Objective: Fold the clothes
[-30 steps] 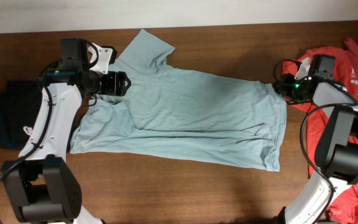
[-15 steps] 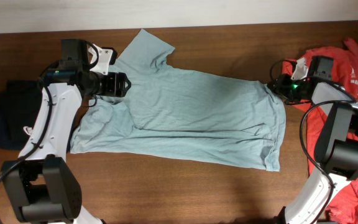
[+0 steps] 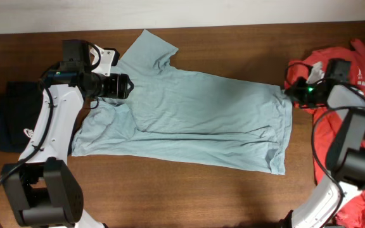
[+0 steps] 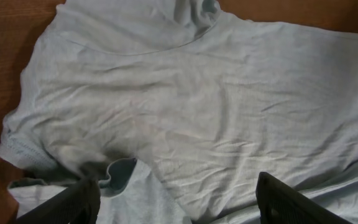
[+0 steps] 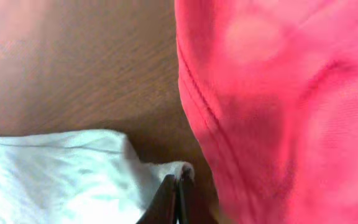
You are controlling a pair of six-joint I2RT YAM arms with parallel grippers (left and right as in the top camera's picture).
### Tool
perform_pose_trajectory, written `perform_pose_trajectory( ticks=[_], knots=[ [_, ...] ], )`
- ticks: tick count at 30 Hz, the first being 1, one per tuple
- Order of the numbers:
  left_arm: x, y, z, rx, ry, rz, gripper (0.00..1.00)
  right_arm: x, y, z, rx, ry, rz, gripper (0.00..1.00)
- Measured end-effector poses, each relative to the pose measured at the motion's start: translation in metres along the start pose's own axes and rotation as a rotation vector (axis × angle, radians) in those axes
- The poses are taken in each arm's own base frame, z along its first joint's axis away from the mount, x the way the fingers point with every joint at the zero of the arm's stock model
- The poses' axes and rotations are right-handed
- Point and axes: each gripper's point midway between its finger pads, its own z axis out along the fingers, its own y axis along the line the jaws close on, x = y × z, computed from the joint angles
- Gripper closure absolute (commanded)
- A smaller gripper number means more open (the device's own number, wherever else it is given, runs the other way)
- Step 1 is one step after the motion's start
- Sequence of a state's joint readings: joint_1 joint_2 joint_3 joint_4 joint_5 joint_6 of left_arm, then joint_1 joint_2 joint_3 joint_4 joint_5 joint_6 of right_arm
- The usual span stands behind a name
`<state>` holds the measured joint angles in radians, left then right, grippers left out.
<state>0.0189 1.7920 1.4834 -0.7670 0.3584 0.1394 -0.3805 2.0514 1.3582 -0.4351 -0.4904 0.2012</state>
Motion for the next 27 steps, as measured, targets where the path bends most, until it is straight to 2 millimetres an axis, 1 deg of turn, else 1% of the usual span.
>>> perform_pose_trajectory(
  ticks=[2, 3, 6, 8, 9, 11, 13, 17, 19, 20, 22, 26, 27],
  knots=[
    [0.0, 0.0, 0.0, 0.0, 0.0, 0.0, 0.2, -0.008, 0.009, -0.018, -0.004, -0.032, -0.012, 0.96],
    [0.0, 0.0, 0.0, 0.0, 0.001, 0.0, 0.2, -0.014, 0.018, -0.034, -0.01, -0.061, -0.026, 0.96],
    [0.001, 0.0, 0.0, 0.0, 0.002, -0.001, 0.2, -0.022, 0.035, -0.062, -0.019, -0.104, -0.05, 0.96],
    [0.001, 0.0, 0.0, 0.0, 0.003, -0.001, 0.2, -0.016, 0.037, -0.068, -0.014, -0.082, -0.039, 0.96],
    [0.001, 0.0, 0.0, 0.001, 0.005, -0.002, 0.2, -0.013, 0.036, -0.068, -0.012, -0.069, -0.033, 0.96],
    [0.003, 0.0, 0.0, 0.001, 0.01, -0.004, 0.2, 0.003, 0.034, -0.067, 0.0, -0.007, -0.013, 0.96],
    [0.004, -0.001, 0.0, 0.002, 0.016, -0.007, 0.2, 0.011, 0.034, -0.067, 0.004, 0.025, -0.015, 0.96],
    [0.006, -0.001, 0.0, 0.003, 0.024, -0.009, 0.2, 0.033, 0.045, -0.062, -0.001, 0.107, -0.046, 0.96],
    [0.007, -0.001, 0.0, 0.004, 0.028, -0.01, 0.2, 0.056, 0.052, -0.06, 0.003, 0.193, -0.042, 0.96],
    [0.007, -0.001, 0.0, 0.004, 0.028, -0.011, 0.2, 0.063, 0.055, -0.06, 0.004, 0.217, -0.043, 0.96],
    [0.008, -0.001, 0.0, 0.004, 0.03, -0.011, 0.2, 0.085, 0.062, -0.059, 0.017, 0.299, -0.043, 0.96],
    [0.008, 0.0, 0.0, 0.0, 0.032, -0.012, 0.2, 0.119, 0.06, -0.065, 0.1, 0.43, -0.043, 0.96],
    [0.008, 0.0, 0.0, -0.004, 0.032, -0.011, 0.2, 0.123, 0.059, -0.066, 0.114, 0.444, -0.043, 0.96]
  ],
)
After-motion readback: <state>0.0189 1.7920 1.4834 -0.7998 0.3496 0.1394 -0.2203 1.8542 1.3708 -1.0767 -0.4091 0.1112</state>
